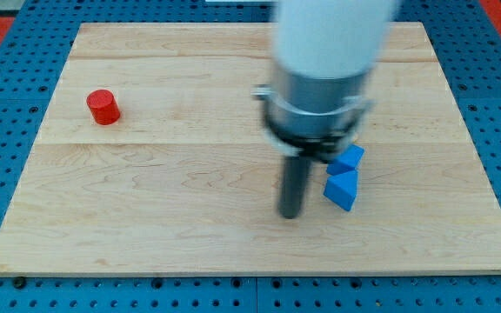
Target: Move the red circle below the triangle
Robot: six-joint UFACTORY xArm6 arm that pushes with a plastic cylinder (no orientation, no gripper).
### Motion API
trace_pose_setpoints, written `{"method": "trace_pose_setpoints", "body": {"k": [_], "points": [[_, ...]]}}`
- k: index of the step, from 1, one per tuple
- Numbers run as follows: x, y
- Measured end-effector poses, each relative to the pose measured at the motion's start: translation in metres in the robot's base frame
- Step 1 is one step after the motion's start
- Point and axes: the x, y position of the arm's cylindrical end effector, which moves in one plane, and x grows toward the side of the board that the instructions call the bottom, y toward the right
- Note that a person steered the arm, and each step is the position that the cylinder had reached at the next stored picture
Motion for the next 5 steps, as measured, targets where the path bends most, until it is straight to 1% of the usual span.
{"method": "trace_pose_setpoints", "body": {"k": [1,2,3,4,5], "points": [[-0.017,-0.157],[-0.071,-0.278],[-0.140,-0.302],[-0.198,-0.265],[-0.194,-0.241]]}}
